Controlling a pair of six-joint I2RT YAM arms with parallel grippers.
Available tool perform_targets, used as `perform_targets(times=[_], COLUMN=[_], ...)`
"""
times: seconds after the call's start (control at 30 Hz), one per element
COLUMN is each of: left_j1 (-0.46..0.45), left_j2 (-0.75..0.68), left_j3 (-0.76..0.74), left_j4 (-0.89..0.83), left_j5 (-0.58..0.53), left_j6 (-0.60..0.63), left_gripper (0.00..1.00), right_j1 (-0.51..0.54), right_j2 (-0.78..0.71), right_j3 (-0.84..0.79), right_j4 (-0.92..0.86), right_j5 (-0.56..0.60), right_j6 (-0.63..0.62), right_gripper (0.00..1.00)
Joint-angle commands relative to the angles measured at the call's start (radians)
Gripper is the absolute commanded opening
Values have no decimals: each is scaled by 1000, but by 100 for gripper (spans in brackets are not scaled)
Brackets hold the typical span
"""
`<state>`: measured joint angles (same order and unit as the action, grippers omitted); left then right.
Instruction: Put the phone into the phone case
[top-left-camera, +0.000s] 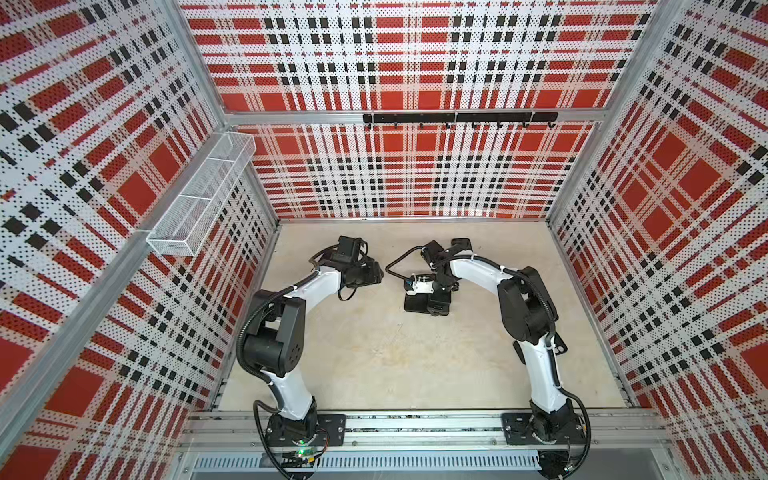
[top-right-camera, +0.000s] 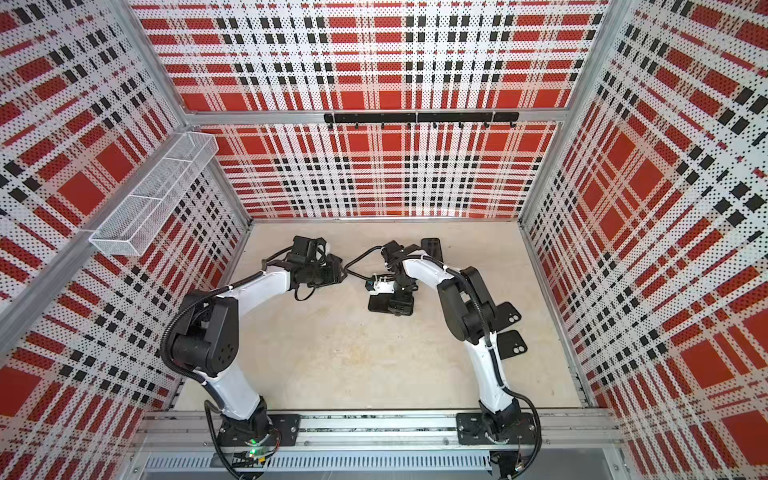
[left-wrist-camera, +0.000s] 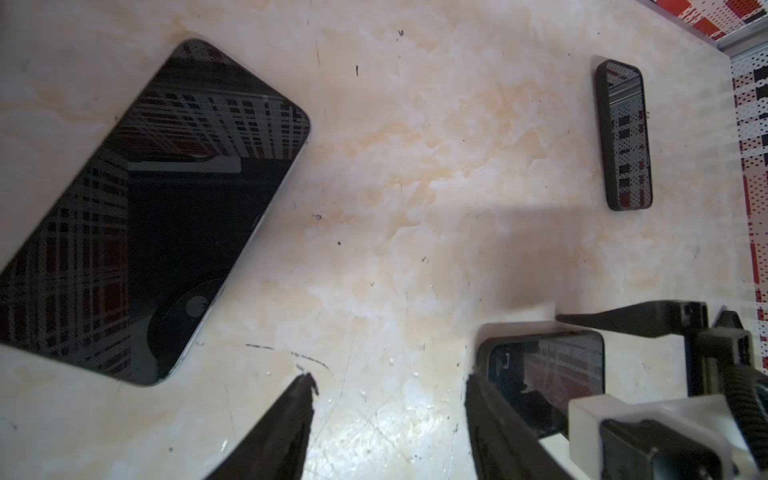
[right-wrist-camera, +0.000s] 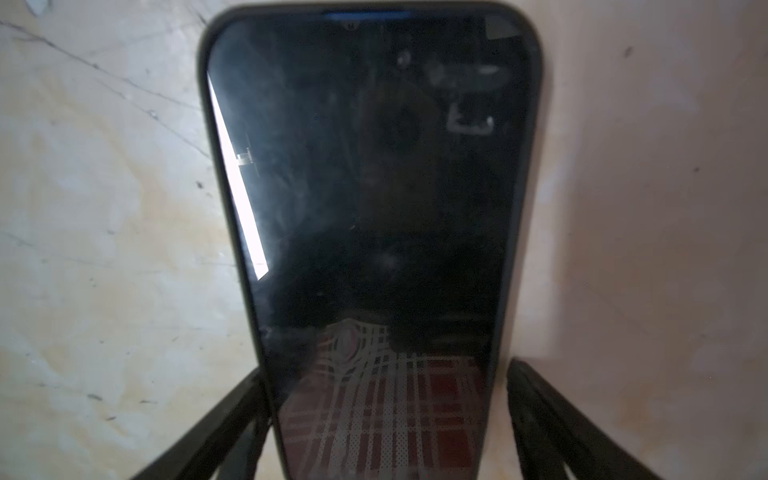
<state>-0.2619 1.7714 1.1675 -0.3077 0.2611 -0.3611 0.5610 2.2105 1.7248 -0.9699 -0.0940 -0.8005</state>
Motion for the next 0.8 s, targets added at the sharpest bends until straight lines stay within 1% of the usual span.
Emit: perform_targets(times=[0.0,0.1,0.2,0.43,0.6,0.63,0.77], left_j1=[6,7,7,7,7,35,45], left_j2=[-29,-29,-30,-39,-46,-47,-52], left_j3=[-9,-9,-9,-9,-9,-8,-8], left_j4=[-2,0,-1,-1,-2,-2,0], left_j5=[15,15,15,13,17,18,20], left_j6=[11,10,10,11,11,11,11], left_gripper=[62,62,62,62,62,62,62], right_j1=[6,5,5,6,2,2,-13], right_j2=[13,-9,-44,-166,-233,-234,-225], right_j3=[-22,-28,-34,-69,-76,-70,-39], right_j4=[16,34,59,138,164,163,186], right_j5=[25,23,35,122,189,197,229], right_j6=[27,64,137,384,638,691,937], right_gripper=[78,65,58,56,54,53,47])
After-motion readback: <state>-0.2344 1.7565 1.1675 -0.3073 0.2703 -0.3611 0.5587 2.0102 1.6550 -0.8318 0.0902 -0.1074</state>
